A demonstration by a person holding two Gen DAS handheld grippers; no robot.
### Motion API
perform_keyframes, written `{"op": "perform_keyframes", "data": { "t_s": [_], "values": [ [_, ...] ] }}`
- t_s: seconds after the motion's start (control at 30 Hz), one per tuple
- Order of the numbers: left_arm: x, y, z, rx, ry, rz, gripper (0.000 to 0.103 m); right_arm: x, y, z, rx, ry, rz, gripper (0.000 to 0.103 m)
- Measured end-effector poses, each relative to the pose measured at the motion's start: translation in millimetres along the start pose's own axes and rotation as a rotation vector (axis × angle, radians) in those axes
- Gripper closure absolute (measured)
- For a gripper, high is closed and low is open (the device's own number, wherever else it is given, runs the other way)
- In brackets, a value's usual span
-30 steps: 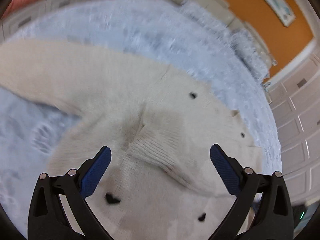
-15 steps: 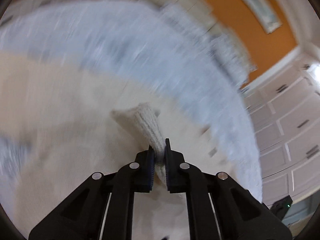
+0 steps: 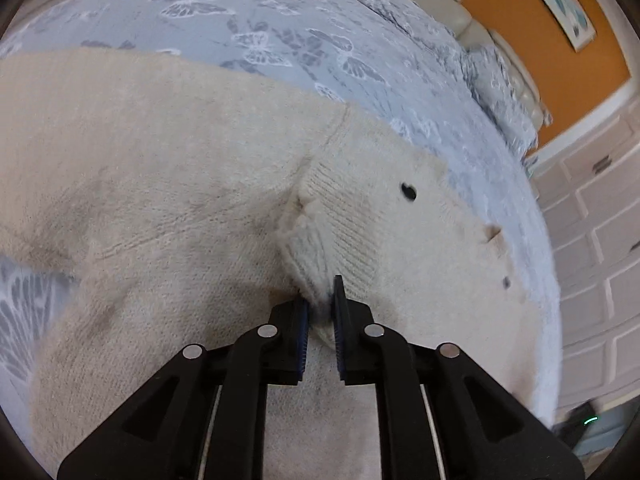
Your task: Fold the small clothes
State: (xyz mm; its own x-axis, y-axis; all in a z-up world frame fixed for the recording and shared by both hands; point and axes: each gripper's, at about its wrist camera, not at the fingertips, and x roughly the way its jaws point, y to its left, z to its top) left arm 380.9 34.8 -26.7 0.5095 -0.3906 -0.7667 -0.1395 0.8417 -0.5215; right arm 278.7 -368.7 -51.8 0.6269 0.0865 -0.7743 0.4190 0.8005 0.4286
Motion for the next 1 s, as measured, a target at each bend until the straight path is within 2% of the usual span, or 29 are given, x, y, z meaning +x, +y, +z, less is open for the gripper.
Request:
{"op": "perform_keyframes", "data": {
  "t_s": [0.07, 0.1, 0.13, 0.17, 0.2, 0.3, 0.37, 0.43, 0.5, 0.57, 0.6, 0.63, 0.67, 0.7, 0.73, 0.77, 0.83, 0.93, 1.0],
  "values": [
    [-27, 18, 3, -0.074, -0.046, -0.025, 0.07, -10, -4, -5, -0.018, -0.021, 0.004, 0.096],
    [-37, 32, 3, -0.097, -0.073, -0.027, 0.049, -21, 2, -5, -0.031, -0.016, -0.021, 0.089],
    [-57, 51, 6, -0.129, -0.12, -0.011, 0.036, -31, 6, -5, -0.043, -0.028, -0.039, 0.083],
    [-70, 67, 9, -0.149, -0.158, 0.011, 0.033, -44, 9, -11, -0.06, -0.044, -0.045, 0.077],
    [-94, 99, 15, -0.192, -0.217, 0.065, 0.03, -62, 16, -24, -0.094, -0.059, -0.03, 0.073],
    [-135, 184, 31, -0.329, -0.29, 0.216, 0.03, -85, 22, -67, -0.166, -0.045, -0.03, 0.062],
    [-167, 256, 44, -0.496, -0.351, 0.317, 0.03, -95, 20, -100, -0.216, -0.008, -0.027, 0.062],
    [-188, 308, 53, -0.632, -0.392, 0.368, 0.03, -98, 22, -138, -0.249, 0.049, -0.028, 0.061],
    [-197, 344, 61, -0.735, -0.427, 0.345, 0.03, -93, 26, -159, -0.248, 0.094, -0.027, 0.055],
    [-198, 359, 75, -0.78, -0.451, 0.329, 0.03, -97, 32, -177, -0.259, 0.069, -0.063, 0.052],
    [-197, 361, 81, -0.772, -0.445, 0.332, 0.03, -98, 34, -179, -0.268, 0.065, -0.073, 0.048],
    [-192, 360, 90, -0.75, -0.426, 0.334, 0.036, -97, 37, -181, -0.276, 0.067, -0.085, 0.046],
    [-187, 357, 100, -0.713, -0.403, 0.342, 0.047, -96, 41, -181, -0.281, 0.071, -0.102, 0.043],
    [-181, 351, 114, -0.65, -0.37, 0.33, 0.079, -95, 43, -180, -0.281, 0.078, -0.108, 0.04],
    [-173, 341, 127, -0.601, -0.323, 0.321, 0.091, -94, 45, -178, -0.28, 0.085, -0.112, 0.038],
    [-173, 335, 136, -0.568, -0.321, 0.314, 0.092, -93, 45, -178, -0.28, 0.09, -0.116, 0.035],
    [-180, 289, 153, -0.436, -0.375, 0.257, 0.093, -91, 47, -177, -0.281, 0.094, -0.129, 0.034],
    [-184, 185, 168, -0.168, -0.395, 0.135, 0.093, -90, 47, -176, -0.286, 0.088, -0.131, 0.03],
    [-179, 113, 161, -0.018, -0.383, 0.023, 0.093, -86, 53, -179, -0.303, 0.08, -0.138, 0.027]
  ]
}}
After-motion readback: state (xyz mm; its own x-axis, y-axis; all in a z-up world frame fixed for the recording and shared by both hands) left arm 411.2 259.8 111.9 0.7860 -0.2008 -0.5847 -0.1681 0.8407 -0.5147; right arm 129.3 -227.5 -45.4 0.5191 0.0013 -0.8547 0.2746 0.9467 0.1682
